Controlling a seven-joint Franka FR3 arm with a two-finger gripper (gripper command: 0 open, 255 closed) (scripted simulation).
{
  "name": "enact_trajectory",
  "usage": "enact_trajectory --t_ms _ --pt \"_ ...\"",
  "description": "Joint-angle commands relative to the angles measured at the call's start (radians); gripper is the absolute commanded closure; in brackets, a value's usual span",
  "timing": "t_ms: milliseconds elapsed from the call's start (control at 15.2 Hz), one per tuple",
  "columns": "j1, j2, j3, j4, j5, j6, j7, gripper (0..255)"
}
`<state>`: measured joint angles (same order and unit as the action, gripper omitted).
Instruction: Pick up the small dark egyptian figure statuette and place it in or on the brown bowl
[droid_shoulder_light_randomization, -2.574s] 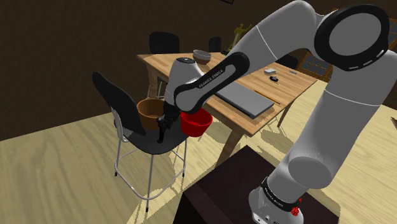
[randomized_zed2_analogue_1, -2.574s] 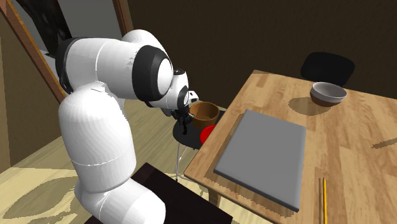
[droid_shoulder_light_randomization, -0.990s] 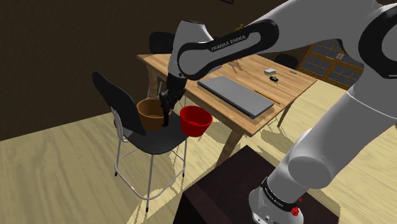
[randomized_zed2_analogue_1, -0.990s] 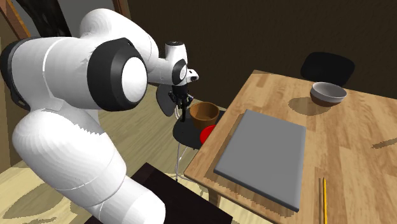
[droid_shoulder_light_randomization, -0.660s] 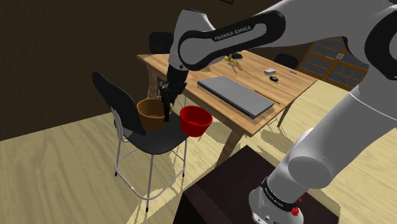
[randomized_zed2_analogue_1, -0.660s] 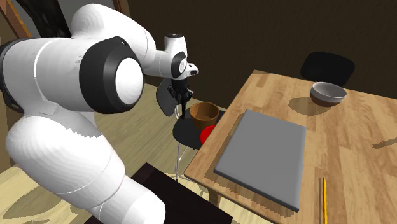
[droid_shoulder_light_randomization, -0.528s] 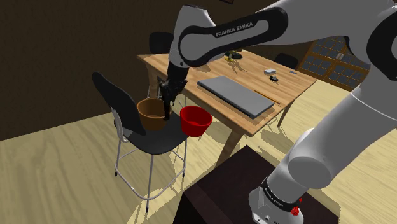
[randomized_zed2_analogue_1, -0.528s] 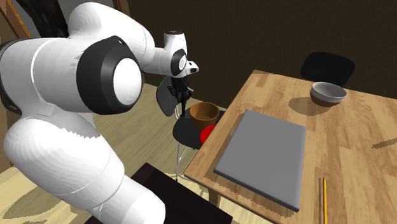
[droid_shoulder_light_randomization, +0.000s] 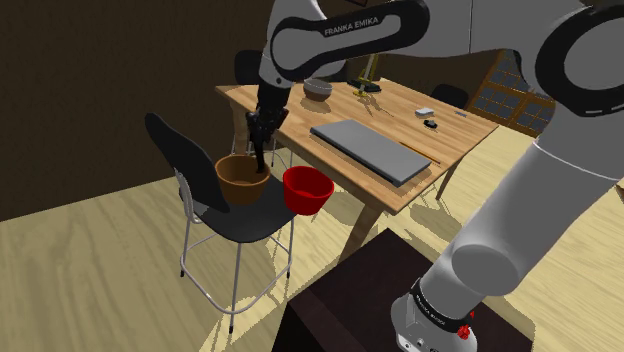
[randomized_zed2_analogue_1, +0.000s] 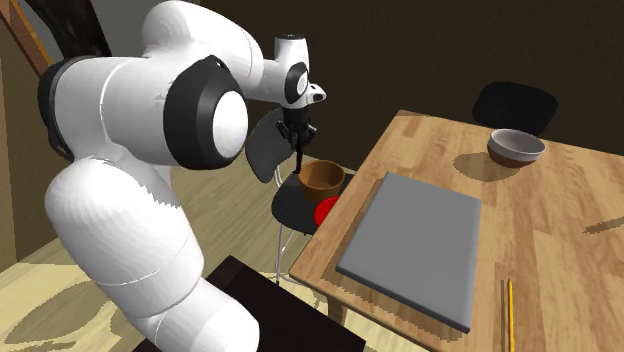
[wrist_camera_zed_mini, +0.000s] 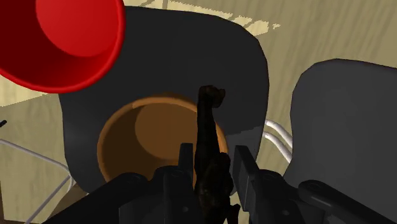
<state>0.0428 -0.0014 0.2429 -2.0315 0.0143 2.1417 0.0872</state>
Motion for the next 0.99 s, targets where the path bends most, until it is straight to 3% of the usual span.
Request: enact_trajectory --t_ms 0,396,924 --pt "-0.008 0.064 -0.008 0.088 -0.016 -0.026 -0.011 255" --pt "-0.024 0.270 -0.032 0.377 -0.055 -0.113 -0.043 255" --pt "-0.023 0.296 -0.035 0.304 -0.062 -0.015 -0.040 255"
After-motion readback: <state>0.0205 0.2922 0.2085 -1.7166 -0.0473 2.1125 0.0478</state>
